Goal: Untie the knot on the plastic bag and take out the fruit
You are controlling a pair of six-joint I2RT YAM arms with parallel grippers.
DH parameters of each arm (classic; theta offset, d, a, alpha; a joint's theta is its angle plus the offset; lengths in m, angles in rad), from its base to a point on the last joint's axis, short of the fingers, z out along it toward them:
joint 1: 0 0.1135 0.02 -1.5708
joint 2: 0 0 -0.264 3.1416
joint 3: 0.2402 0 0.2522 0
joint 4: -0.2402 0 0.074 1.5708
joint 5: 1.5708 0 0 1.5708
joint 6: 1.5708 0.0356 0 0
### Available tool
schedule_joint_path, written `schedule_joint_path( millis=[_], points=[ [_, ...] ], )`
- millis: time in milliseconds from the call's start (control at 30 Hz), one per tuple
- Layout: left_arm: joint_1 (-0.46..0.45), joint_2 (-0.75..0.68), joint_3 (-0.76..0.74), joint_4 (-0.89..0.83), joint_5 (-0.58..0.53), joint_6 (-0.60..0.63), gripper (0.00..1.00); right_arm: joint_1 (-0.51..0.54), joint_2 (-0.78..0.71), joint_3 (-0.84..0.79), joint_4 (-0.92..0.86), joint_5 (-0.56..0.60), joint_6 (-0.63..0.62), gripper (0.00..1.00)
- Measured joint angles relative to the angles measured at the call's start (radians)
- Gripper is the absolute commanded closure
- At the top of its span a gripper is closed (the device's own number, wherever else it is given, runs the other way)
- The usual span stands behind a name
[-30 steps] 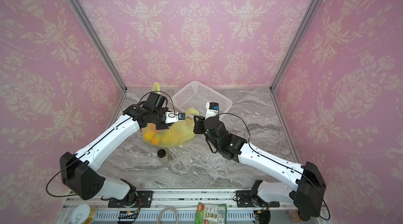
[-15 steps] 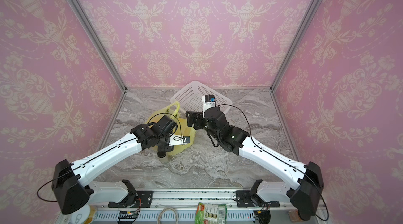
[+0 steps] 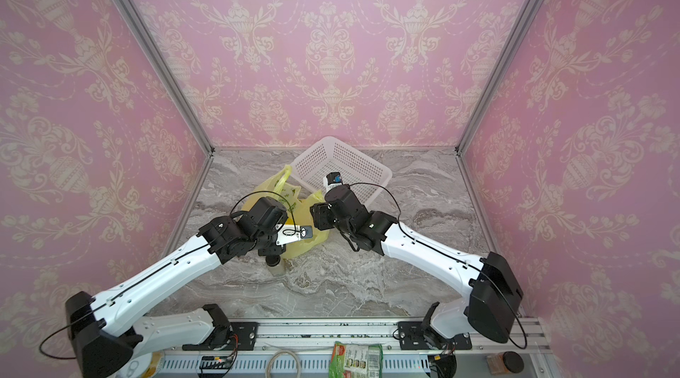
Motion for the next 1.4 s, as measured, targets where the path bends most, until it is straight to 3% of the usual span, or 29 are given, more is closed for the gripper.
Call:
schedule_joint_path(
  millis=[33, 133, 200, 233, 400, 633, 767, 900, 1100, 1400],
  points=[
    [0.0, -0.015, 0.0, -0.005, 0.013, -0.003, 0.8, 0.0, 0.005, 0.009, -0.005, 0.001, 0.0, 1.0],
    [0.0, -0.084, 0.003, -0.008, 0.063, -0.023, 0.57, 0.0, 0.009, 0.034, -0.012, 0.008, 0.0, 1.0],
    [0.0, -0.158, 0.01, 0.005, 0.094, -0.04, 0.52, 0.002, 0.006, 0.04, -0.008, 0.014, -0.001, 1.0],
    [0.0, -0.203, 0.02, 0.026, 0.106, -0.045, 0.44, 0.005, 0.002, 0.04, -0.009, 0.024, -0.002, 1.0],
    [0.0, -0.249, 0.193, 0.15, 0.123, -0.077, 0.42, 0.057, -0.048, -0.003, 0.016, 0.077, -0.012, 1.0],
    [0.04, 0.142, 0.644, 0.203, 0.005, -0.091, 0.39, 0.107, -0.076, -0.034, 0.065, 0.121, -0.016, 1.0],
    [0.19, 0.463, 0.982, 0.074, -0.031, -0.154, 0.39, 0.117, -0.076, -0.046, 0.085, 0.133, -0.016, 1.0],
    [0.259, 0.69, 1.214, -0.12, -0.055, -0.161, 0.44, 0.118, -0.076, -0.046, 0.097, 0.138, -0.016, 1.0],
    [0.275, 0.749, 1.144, -0.297, 0.047, -0.145, 0.4, 0.118, -0.076, -0.046, 0.097, 0.141, -0.019, 1.0],
    [0.311, 0.508, 0.692, -0.26, 0.149, -0.019, 0.29, 0.118, -0.076, -0.046, 0.1, 0.14, -0.02, 1.0]
  ],
)
